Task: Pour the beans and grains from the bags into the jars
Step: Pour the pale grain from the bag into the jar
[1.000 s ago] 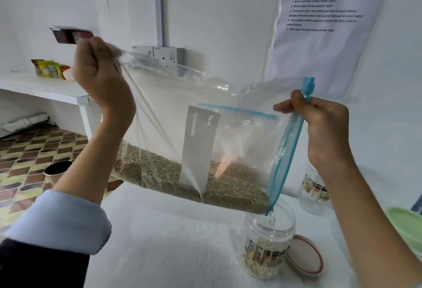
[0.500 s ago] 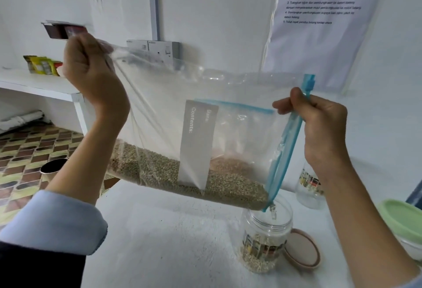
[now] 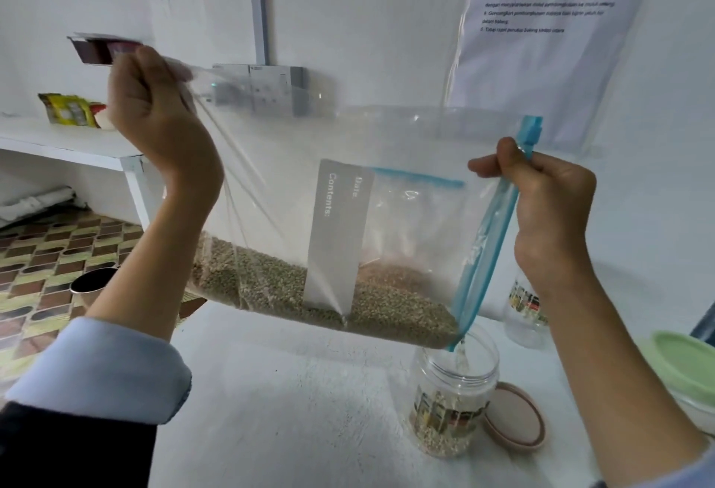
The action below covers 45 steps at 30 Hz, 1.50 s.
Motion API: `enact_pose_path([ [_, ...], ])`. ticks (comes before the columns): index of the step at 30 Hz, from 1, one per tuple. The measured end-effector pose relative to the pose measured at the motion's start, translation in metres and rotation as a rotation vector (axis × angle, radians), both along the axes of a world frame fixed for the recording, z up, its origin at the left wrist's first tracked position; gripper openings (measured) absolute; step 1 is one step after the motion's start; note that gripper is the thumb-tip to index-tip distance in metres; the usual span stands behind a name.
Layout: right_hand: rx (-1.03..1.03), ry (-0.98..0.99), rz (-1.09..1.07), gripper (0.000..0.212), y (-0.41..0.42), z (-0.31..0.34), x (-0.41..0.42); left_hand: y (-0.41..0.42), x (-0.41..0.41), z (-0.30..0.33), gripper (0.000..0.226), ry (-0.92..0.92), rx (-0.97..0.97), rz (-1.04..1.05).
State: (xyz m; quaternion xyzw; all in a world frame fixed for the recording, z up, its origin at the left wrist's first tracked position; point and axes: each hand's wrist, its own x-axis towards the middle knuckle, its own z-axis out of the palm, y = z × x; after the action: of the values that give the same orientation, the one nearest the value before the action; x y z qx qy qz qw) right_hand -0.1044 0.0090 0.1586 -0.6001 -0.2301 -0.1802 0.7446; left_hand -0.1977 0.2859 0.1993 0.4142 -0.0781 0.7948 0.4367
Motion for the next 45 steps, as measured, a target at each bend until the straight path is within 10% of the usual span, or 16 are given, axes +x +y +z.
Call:
enact_pose_path([
  [45, -0.063, 0.015, 0.051, 0.024, 0.004, 0.012, -0.012, 0.001, -0.006, 0.002, 0.048, -0.051, 0.009, 0.03],
])
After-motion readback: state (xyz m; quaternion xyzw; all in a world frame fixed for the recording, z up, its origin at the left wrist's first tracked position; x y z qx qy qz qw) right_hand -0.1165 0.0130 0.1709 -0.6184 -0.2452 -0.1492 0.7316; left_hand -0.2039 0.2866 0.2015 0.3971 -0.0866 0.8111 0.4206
